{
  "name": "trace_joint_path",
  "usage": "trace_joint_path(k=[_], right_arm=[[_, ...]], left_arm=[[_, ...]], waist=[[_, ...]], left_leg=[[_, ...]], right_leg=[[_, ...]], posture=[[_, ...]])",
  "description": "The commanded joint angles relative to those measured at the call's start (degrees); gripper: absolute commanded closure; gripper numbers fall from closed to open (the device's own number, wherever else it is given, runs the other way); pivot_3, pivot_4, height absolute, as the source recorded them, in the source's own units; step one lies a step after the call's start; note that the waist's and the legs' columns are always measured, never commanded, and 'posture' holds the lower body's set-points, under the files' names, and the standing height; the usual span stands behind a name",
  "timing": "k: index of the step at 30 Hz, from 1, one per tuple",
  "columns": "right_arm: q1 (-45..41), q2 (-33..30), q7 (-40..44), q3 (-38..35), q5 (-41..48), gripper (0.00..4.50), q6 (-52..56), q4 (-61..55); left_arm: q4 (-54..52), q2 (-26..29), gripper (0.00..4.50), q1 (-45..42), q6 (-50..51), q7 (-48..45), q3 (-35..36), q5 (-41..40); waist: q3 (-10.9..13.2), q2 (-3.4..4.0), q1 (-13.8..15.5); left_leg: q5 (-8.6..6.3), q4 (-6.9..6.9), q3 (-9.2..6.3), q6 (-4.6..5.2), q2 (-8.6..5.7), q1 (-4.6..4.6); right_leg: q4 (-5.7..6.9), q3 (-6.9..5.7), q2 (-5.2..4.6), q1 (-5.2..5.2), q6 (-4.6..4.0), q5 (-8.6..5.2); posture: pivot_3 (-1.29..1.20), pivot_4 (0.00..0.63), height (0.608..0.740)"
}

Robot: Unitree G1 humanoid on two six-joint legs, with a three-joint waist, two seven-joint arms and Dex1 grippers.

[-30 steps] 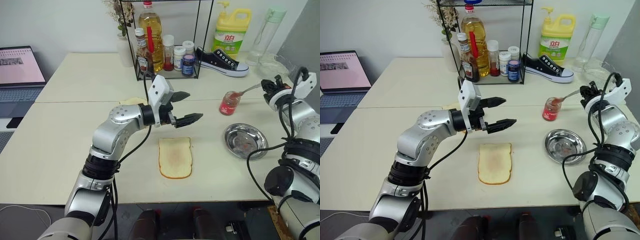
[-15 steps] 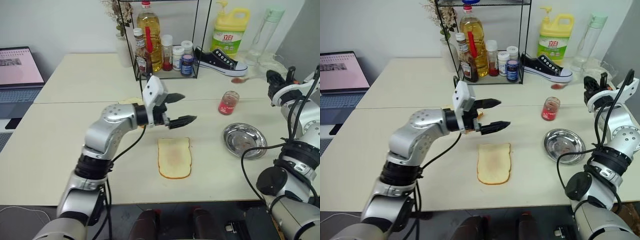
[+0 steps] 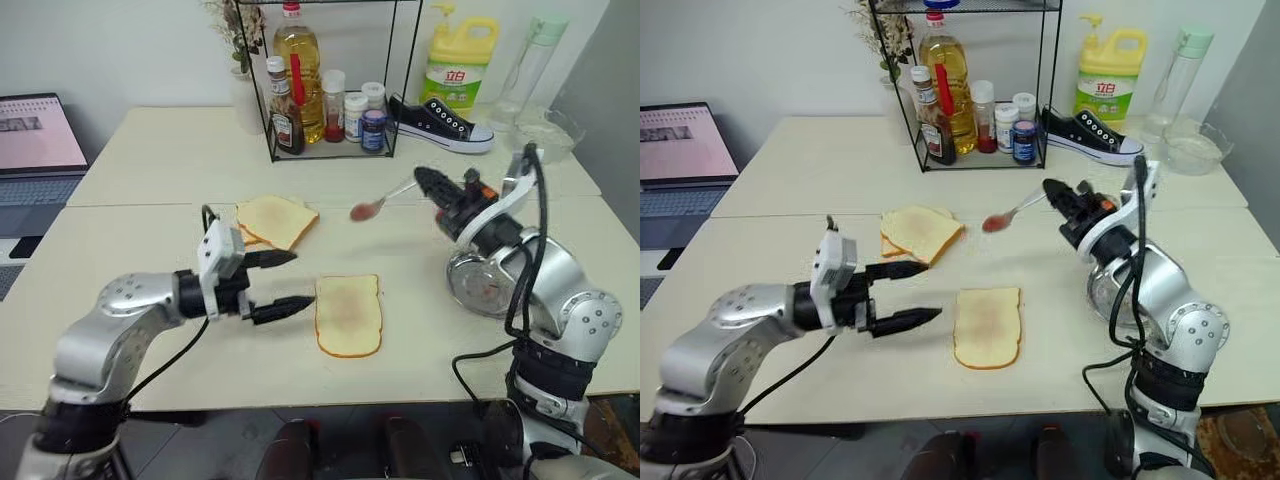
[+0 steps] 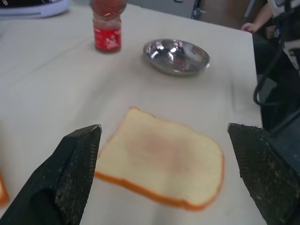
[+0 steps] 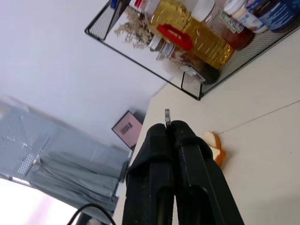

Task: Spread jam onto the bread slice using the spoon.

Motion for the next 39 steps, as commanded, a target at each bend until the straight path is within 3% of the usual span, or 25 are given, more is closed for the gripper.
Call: trace_joint_path(k=[1, 7, 20, 39], right_arm=[[3.6, -2.3, 7.2, 4.6, -2.9, 4.47, -0.3, -4.1], [8.1, -8.2, 19.3, 11.9, -12.6, 4.47, -0.8, -6.2], [11.6, -16.9, 38.7, 21.2, -32.3, 4.47, -4.9, -10.0], [10.6, -16.2, 45.2, 20.7, -42.5, 4.47, -7.9, -8.9]], left_arm=[[-4.3, 1.4, 0.0, 5.8, -1.4, -1.6, 3.0, -1.9], [-5.1, 0.3, 0.0, 11.8, -7.1, -0.8, 1.7, 0.9], [-3.2, -1.6, 0.0, 13.3, -12.9, 0.4, -1.4, 4.4], [-1.5, -1.5, 0.0, 11.3, -15.1, -0.4, -3.3, 4.6]], waist=[[0.0, 0.0, 0.1], [0.0, 0.01, 0.7], [0.0, -0.02, 0.8], [0.0, -0.04, 0.8]], left_leg=[[0.0, 0.0, -0.01, 0.0, 0.01, 0.01], [0.0, 0.0, -0.06, 0.0, 0.03, 0.02], [-0.01, -0.02, -0.09, 0.0, 0.02, 0.01], [-0.01, -0.02, -0.12, 0.0, 0.02, 0.02]], right_leg=[[0.0, -0.01, 0.0, 0.01, 0.0, 0.0], [0.0, -0.09, 0.01, 0.02, -0.12, 0.06], [-0.07, -0.13, 0.01, 0.03, -0.11, 0.06], [-0.1, -0.15, 0.01, 0.05, -0.11, 0.07]], posture=[[0.0, 0.15, 0.74], [0.0, 0.15, 0.74], [0.0, 0.15, 0.74], [0.0, 0.15, 0.74]])
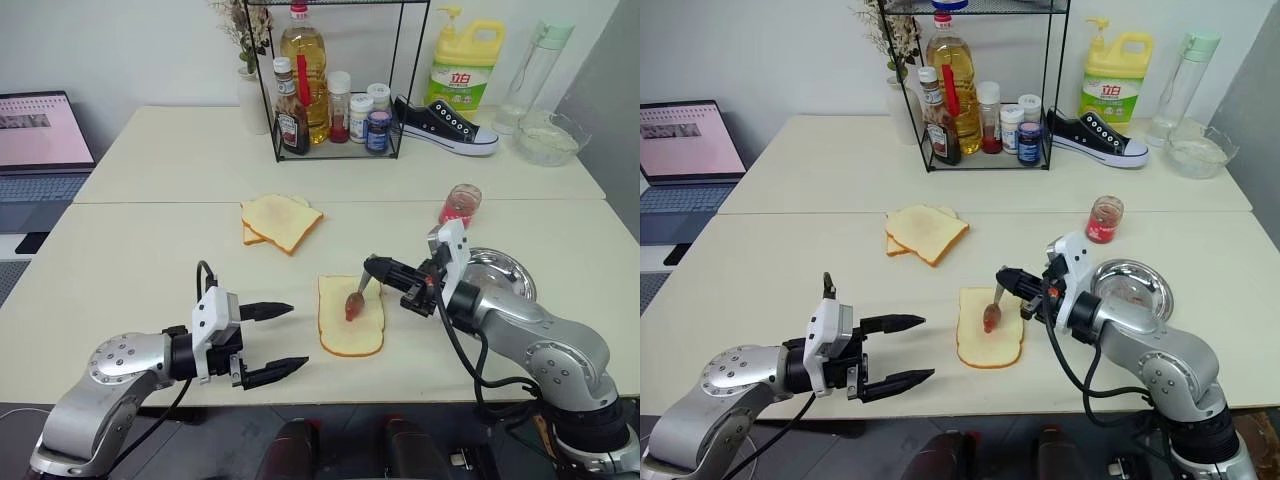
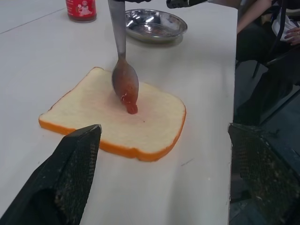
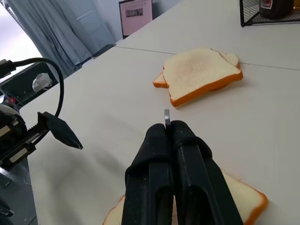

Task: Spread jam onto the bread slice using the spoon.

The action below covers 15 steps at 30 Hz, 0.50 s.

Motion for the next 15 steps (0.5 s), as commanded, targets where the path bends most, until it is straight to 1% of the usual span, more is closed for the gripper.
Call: trace_joint_path(k=[1, 15], right_arm=[[-1.8, 0.3, 1.4, -1.6, -1.6, 4.47, -1.9, -0.5], [-3.2, 0.9, 2.8, -3.1, -4.5, 4.47, -2.5, 0.9]], left_arm=[[-0.4, 0.1, 0.0, -1.0, -1.1, -0.3, -0.1, 0.1], [0.8, -0.1, 0.0, -3.3, -1.0, -0.1, -1.2, 0.0]], waist=[[0.0, 0.0, 0.0], [0.0, 0.0, 0.0]], left_leg=[[0.0, 0.0, 0.0, 0.0, 0.0, 0.0], [0.0, 0.0, -0.01, 0.0, -0.01, 0.0]], right_leg=[[0.0, 0.0, 0.0, 0.0, 0.0, 0.0], [0.01, -0.01, 0.0, 0.0, 0.0, 0.0]], posture=[[0.0, 0.15, 0.74], [0.0, 0.15, 0.74]])
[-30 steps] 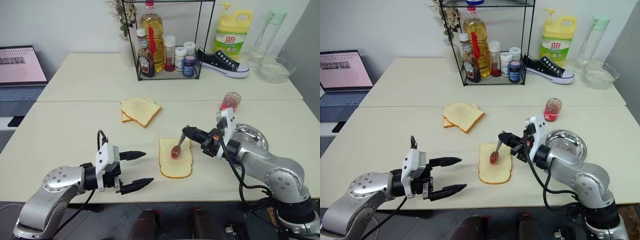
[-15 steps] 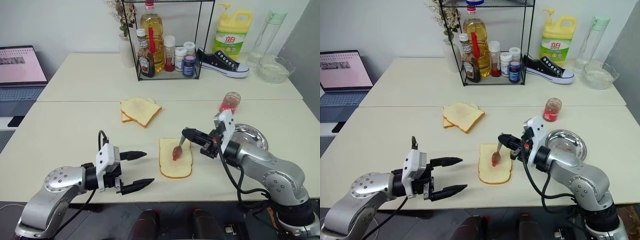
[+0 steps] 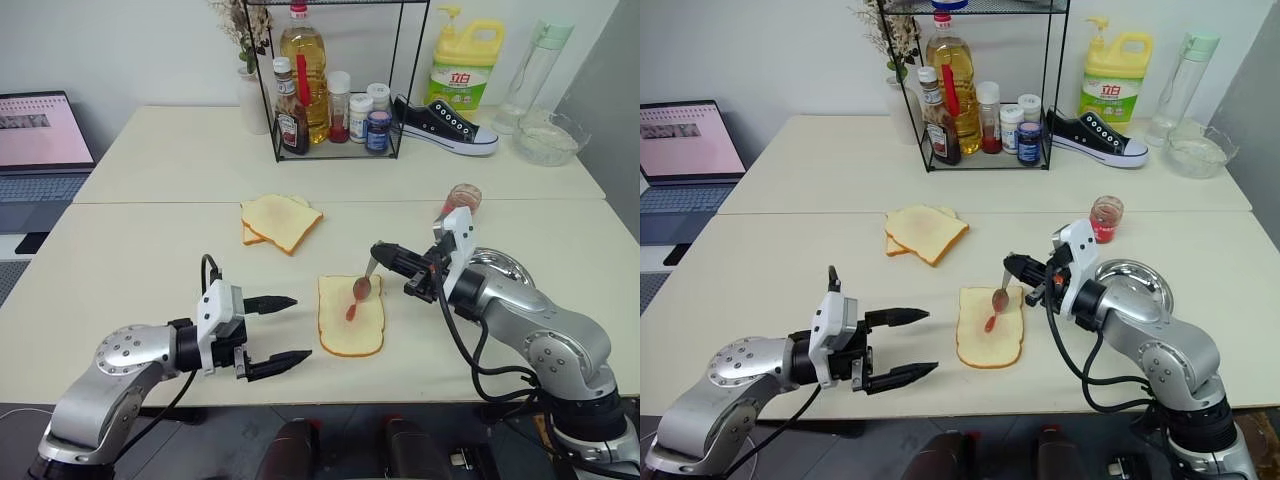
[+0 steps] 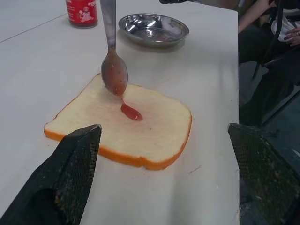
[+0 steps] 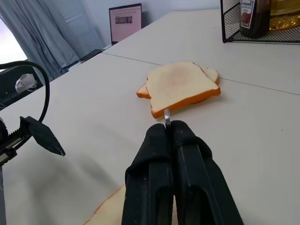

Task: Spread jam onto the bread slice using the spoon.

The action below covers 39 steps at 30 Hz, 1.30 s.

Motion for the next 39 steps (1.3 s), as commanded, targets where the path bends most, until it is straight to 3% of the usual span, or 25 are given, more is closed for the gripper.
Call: trace_joint_path(k=[1, 5, 9, 15, 27, 39], right_arm=[[-1.2, 0.4, 0.6, -2.0, -0.3, 4.47, -1.2, -1.2], [-1.8, 2.2, -1.6, -5.6, 4.9, 4.47, 2.1, -0.3], [-2.2, 5.9, -9.3, -12.6, 21.3, 4.47, 9.5, 3.1], [-1.4, 6.2, -16.9, -15.4, 36.2, 4.47, 13.3, 8.4], [0.0, 7.7, -11.8, -11.9, 33.4, 4.47, 13.3, 18.7], [-1.4, 6.9, -1.0, -8.6, 18.3, 4.47, 9.2, 26.0]], left_arm=[[-0.5, 0.0, 0.0, -0.9, -0.9, -0.3, -0.1, 0.0], [-0.2, -0.1, 0.0, -1.3, -0.9, -0.3, -0.2, 0.1], [-0.1, -0.1, 0.0, -1.4, -0.9, -0.4, -0.3, 0.0], [-0.5, -0.1, 0.0, -1.4, -0.5, -0.1, -0.4, -0.2], [-1.8, 0.0, 0.0, -1.8, 0.7, 0.6, -1.2, -0.8], [-2.6, 0.0, 0.0, -1.3, 0.8, 0.6, -1.5, -0.6]], waist=[[0.0, 0.0, 0.0], [0.0, 0.0, 0.0], [0.0, 0.0, 0.0], [0.0, 0.0, 0.0], [0.0, 0.0, -0.1], [0.0, 0.0, -0.1]], left_leg=[[0.0, 0.0, 0.0, 0.0, 0.0, 0.0], [0.0, 0.0, 0.0, 0.0, 0.0, 0.0], [0.0, 0.0, -0.01, 0.0, 0.01, 0.0], [0.0, 0.0, 0.0, 0.0, 0.01, 0.0], [0.0, 0.0, 0.02, 0.01, 0.0, 0.0], [0.0, 0.0, 0.02, 0.01, 0.01, 0.02]], right_leg=[[0.0, 0.0, 0.0, 0.0, 0.0, 0.0], [0.0, 0.0, 0.0, 0.0, 0.0, 0.0], [0.01, 0.0, 0.0, 0.0, -0.01, 0.0], [0.01, 0.0, 0.0, 0.01, -0.01, 0.01], [0.04, 0.01, 0.03, 0.01, -0.01, 0.01], [0.04, 0.01, 0.04, 0.01, -0.01, 0.01]], posture=[[0.0, 0.15, 0.74], [0.0, 0.15, 0.74], [0.0, 0.15, 0.74], [0.0, 0.15, 0.74], [0.0, 0.15, 0.74], [0.0, 0.15, 0.74]])
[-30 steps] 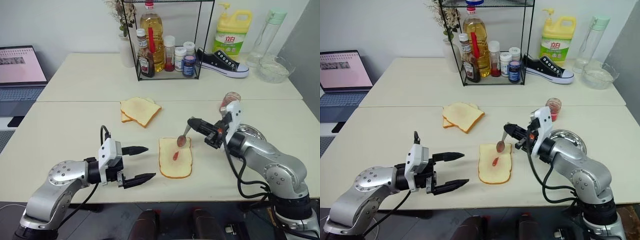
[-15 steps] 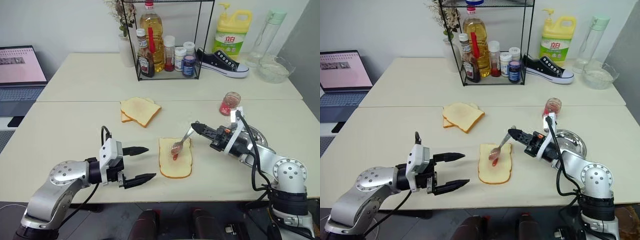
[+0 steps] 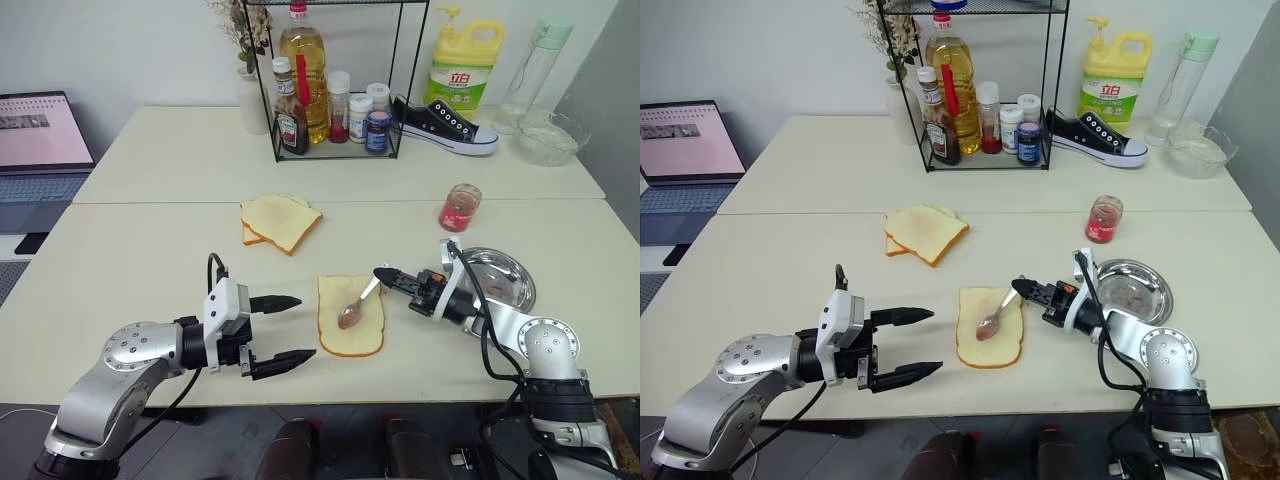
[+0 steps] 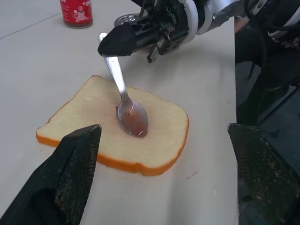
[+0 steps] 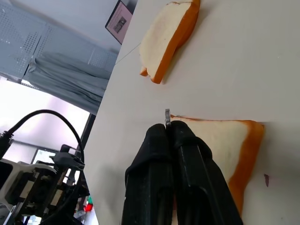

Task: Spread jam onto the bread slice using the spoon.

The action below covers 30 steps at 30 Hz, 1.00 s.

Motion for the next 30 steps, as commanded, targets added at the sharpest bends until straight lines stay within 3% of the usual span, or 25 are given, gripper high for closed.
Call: trace_joint_path(k=[1, 14, 24, 30], right_arm=[[-1.9, -0.4, 2.7, -1.0, -3.6, 4.47, -2.1, 1.9], [-5.7, 0.0, 4.9, -4.9, -7.2, 4.47, -1.9, 5.5], [-8.2, 1.3, 4.6, -8.8, -0.8, 4.47, 3.9, 3.5], [-9.0, 3.7, 3.0, -8.9, -2.4, 4.47, 3.1, 5.0]], left_arm=[[-2.2, 0.0, 0.0, -0.1, -0.4, 0.0, 0.0, -0.4], [-1.8, -0.4, 0.0, -0.6, -0.6, -0.1, -0.9, -0.3], [-1.1, -0.5, 0.0, -1.0, -1.3, -0.3, -1.1, 0.0], [-1.0, -0.5, 0.0, -1.0, -1.5, -0.6, -1.2, 0.1]], waist=[[0.0, 0.0, 0.0], [0.0, 0.0, 0.0], [0.0, 0.0, 0.0], [0.0, 0.0, 0.0]], left_leg=[[0.0, 0.0, 0.01, 0.0, 0.0, 0.0], [0.0, 0.01, 0.0, 0.0, 0.0, 0.01], [0.0, 0.0, 0.0, 0.0, -0.01, 0.01], [0.0, 0.0, 0.0, 0.0, 0.0, 0.0]], right_leg=[[0.0, 0.01, 0.0, 0.0, 0.0, 0.0], [0.02, 0.0, 0.0, 0.0, 0.0, 0.0], [0.02, 0.01, 0.0, 0.0, 0.0, 0.0], [0.04, 0.01, 0.0, -0.01, 0.0, 0.0]], posture=[[0.0, 0.15, 0.74], [0.0, 0.15, 0.74], [0.0, 0.15, 0.74], [0.0, 0.15, 0.74]])
